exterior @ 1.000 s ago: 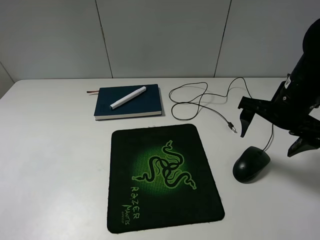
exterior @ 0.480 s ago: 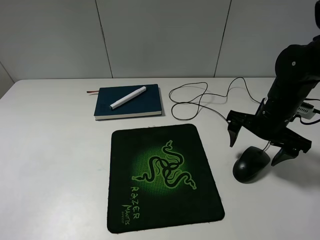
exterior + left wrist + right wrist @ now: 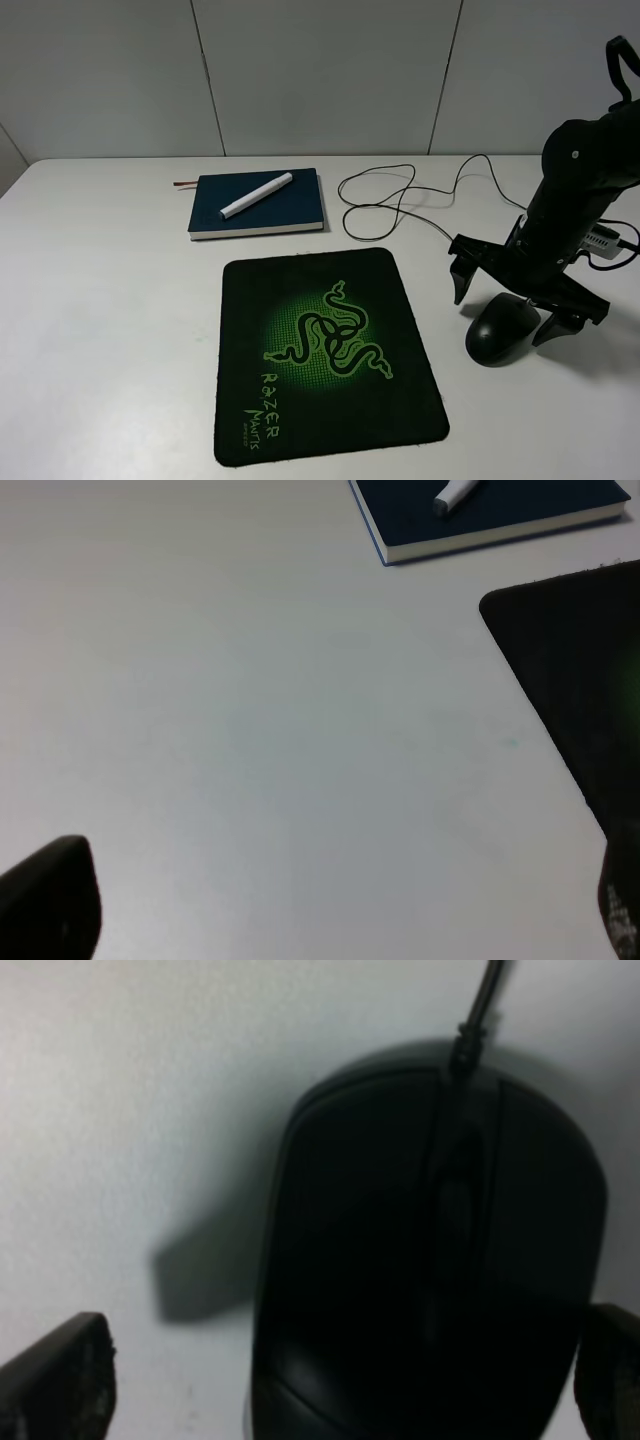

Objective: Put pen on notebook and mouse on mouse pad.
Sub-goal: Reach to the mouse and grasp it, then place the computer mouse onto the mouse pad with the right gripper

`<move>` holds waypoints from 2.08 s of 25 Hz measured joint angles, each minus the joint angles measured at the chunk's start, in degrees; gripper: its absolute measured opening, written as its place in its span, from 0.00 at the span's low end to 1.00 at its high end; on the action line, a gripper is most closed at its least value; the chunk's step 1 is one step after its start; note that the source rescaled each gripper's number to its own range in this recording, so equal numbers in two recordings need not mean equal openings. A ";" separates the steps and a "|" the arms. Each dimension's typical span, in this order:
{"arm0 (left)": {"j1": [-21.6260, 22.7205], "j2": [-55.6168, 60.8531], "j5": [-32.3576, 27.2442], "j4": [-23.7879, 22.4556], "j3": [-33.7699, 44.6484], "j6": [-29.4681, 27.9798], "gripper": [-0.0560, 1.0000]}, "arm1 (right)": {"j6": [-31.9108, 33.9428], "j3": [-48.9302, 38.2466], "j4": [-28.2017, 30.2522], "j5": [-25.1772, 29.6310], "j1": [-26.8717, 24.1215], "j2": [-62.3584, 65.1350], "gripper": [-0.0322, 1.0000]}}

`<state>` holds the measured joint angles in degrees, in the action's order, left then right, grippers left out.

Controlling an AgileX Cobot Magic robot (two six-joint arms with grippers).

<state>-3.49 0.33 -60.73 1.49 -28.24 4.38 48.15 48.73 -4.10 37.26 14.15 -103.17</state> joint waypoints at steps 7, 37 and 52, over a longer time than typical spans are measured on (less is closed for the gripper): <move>0.00 0.00 0.00 0.00 0.00 0.00 1.00 | 0.06 0.00 -1.69 -1.38 0.00 -2.48 1.00; 0.00 0.00 0.00 0.00 0.00 0.00 1.00 | -1.32 0.06 -1.57 2.35 0.00 2.88 0.03; 0.00 0.00 0.00 0.00 0.00 0.00 1.00 | 1.43 4.12 -2.17 8.33 13.25 8.78 0.03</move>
<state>-3.49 0.33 -60.73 1.49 -28.24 4.38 49.57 52.85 -6.27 45.59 27.41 -94.39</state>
